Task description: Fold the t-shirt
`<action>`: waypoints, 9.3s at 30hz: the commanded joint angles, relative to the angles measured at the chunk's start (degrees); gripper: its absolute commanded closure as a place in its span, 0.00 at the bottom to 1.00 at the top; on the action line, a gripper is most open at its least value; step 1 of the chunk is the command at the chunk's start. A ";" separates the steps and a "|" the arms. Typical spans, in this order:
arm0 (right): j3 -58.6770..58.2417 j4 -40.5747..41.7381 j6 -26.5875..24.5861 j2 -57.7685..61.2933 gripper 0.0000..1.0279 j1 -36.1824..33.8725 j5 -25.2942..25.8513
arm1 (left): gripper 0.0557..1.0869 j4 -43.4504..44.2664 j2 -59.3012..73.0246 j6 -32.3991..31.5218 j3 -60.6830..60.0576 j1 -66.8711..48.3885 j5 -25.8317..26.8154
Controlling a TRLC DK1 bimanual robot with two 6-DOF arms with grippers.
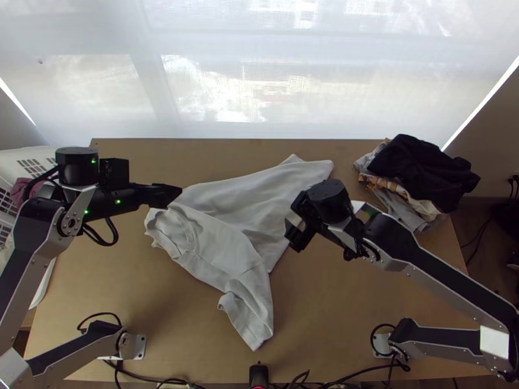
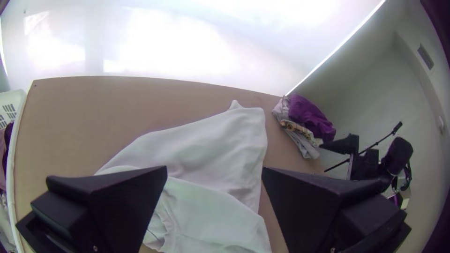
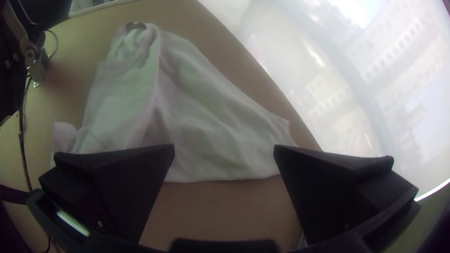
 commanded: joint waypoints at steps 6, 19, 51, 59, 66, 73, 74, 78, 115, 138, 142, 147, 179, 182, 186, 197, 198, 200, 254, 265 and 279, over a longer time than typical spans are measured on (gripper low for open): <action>-7.21 2.04 2.23 1.40 0.05 11.21 -7.63 | 0.05 -0.28 0.96 -0.15 -1.85 6.62 0.01; -12.75 8.72 6.71 7.03 0.05 15.34 -14.58 | 0.05 1.12 2.19 -0.85 -1.41 8.55 -0.70; -17.41 14.96 7.24 12.57 0.97 3.92 -16.07 | 0.05 1.56 3.06 -0.42 -2.65 6.53 -0.61; -25.14 13.55 5.57 0.35 0.97 -5.57 -16.07 | 0.05 1.56 2.89 -0.59 -3.26 5.47 -0.61; -30.94 5.47 -0.24 -12.22 0.97 -16.56 -16.07 | 0.05 1.83 3.86 -0.33 -3.26 3.63 -0.70; -31.91 -1.21 -10.96 -20.31 0.97 -34.31 -17.74 | 0.05 2.18 5.61 -0.42 -2.12 1.34 -0.70; -31.91 -1.74 -12.45 -20.31 0.97 -36.86 -18.45 | 0.05 2.18 5.70 -0.33 -2.12 1.08 -0.70; -31.91 -1.83 -15.53 -19.34 0.97 -41.52 -19.68 | 0.05 2.09 5.88 -0.33 -2.03 0.29 -0.70; -31.73 -7.19 -1.38 -21.45 0.10 6.38 -15.81 | 0.05 1.56 6.49 0.64 -3.44 -2.79 -2.72; -36.13 7.31 -3.75 -7.39 0.29 5.85 -15.72 | 0.05 1.48 7.55 1.17 -2.56 -3.67 -3.42; -35.16 7.93 -5.07 -5.01 0.65 5.41 -15.72 | 0.05 1.56 7.55 1.34 -2.56 -3.93 -3.42; -33.40 7.84 -6.30 -5.80 0.97 2.60 -15.63 | 0.05 1.48 7.55 1.52 -2.56 -4.19 -3.42; -11.52 -5.78 -3.40 -11.16 0.97 -14.54 -14.40 | 0.05 -3.27 20.12 17.60 -10.47 -32.32 -18.27; -11.52 -6.84 -3.05 -12.40 0.97 -15.33 -14.40 | 0.05 -0.46 21.96 17.69 -10.56 -33.46 -21.70; -10.90 -8.33 -2.87 -13.89 0.97 -16.21 -14.31 | 0.05 4.20 24.51 19.27 -11.17 -33.90 -27.06; -10.99 -10.79 -2.61 -16.53 0.97 -18.32 -14.14 | 0.21 11.14 30.05 22.52 -11.96 -37.68 -35.15; -11.08 -10.88 -2.61 -16.61 0.97 -18.41 -14.14 | 0.32 11.50 30.14 22.52 -12.14 -37.68 -35.15; -11.17 -10.97 -2.61 -16.88 0.97 -18.67 -14.14 | 0.59 12.73 30.14 23.23 -12.40 -37.33 -35.32; 25.04 14.43 -35.74 -5.98 0.97 3.92 3.00 | 0.97 19.85 -1.07 26.39 47.54 4.16 -43.94; 24.08 19.09 -39.70 -6.07 0.97 10.86 6.78 | 0.97 18.70 -1.94 26.22 51.06 4.51 -43.76; 15.11 17.86 -38.64 -10.90 0.97 10.51 9.06 | 0.97 30.39 -2.21 26.83 27.06 -1.03 -42.62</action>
